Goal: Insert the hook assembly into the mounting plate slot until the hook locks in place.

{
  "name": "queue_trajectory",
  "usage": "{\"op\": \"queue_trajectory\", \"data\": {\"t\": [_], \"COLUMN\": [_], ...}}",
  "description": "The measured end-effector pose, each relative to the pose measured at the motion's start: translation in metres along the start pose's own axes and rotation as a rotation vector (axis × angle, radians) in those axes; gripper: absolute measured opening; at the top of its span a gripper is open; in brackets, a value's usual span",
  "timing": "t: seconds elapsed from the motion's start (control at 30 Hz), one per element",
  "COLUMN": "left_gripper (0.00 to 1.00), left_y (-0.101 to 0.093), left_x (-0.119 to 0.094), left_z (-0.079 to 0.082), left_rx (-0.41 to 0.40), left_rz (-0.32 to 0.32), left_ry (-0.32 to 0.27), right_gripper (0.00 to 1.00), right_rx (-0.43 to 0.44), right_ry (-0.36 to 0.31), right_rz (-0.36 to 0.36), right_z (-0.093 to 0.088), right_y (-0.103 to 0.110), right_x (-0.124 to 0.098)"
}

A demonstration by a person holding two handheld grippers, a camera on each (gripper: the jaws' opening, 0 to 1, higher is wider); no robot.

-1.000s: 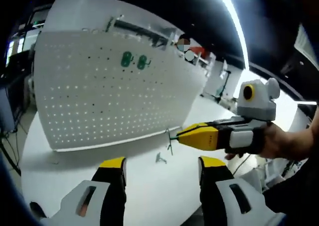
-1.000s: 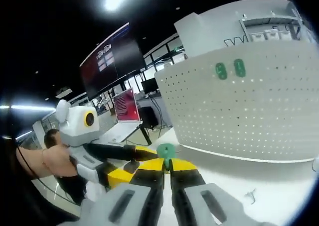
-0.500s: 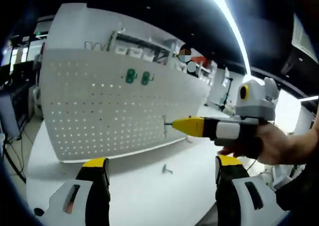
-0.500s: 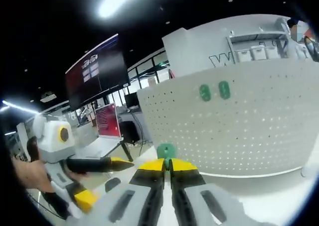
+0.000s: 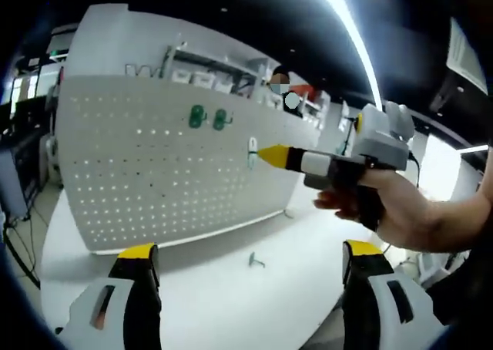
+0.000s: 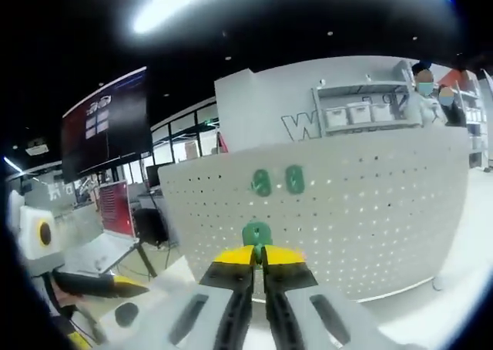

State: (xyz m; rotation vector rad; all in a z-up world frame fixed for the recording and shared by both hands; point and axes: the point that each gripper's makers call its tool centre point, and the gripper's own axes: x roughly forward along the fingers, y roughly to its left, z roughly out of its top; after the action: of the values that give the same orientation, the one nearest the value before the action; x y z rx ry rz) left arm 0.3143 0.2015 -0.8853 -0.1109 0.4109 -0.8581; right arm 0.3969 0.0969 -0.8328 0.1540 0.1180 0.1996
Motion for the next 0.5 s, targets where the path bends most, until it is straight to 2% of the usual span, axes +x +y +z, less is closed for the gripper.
{"op": "queue_trajectory", "data": {"t": [0.17, 0.27, 0.5], "left_gripper": [1.00, 1.00, 1.00], "left_y": [0.003, 0.011, 0.023], "left_x": [-0.001, -0.004, -0.011], "left_z": [0.001, 0.004, 0.010], "left_rx": [0.004, 0.024, 0.028], "left_rz": [0.008, 0.044, 0.075], "left_ry": [-0.006, -0.025, -0.045], "right_gripper": [0.00, 0.00, 0.00], "right_rx": [0.004, 0.002, -0.013], "right_ry": [-0.028, -0.045, -0.093], "right_rz": [-0.022, -0.036, -0.090], "right_z": [0.009, 0.016, 0.038], "right_y": [-0.008, -0.014, -0.040], "right_x": [0.006, 0.013, 0.031]}}
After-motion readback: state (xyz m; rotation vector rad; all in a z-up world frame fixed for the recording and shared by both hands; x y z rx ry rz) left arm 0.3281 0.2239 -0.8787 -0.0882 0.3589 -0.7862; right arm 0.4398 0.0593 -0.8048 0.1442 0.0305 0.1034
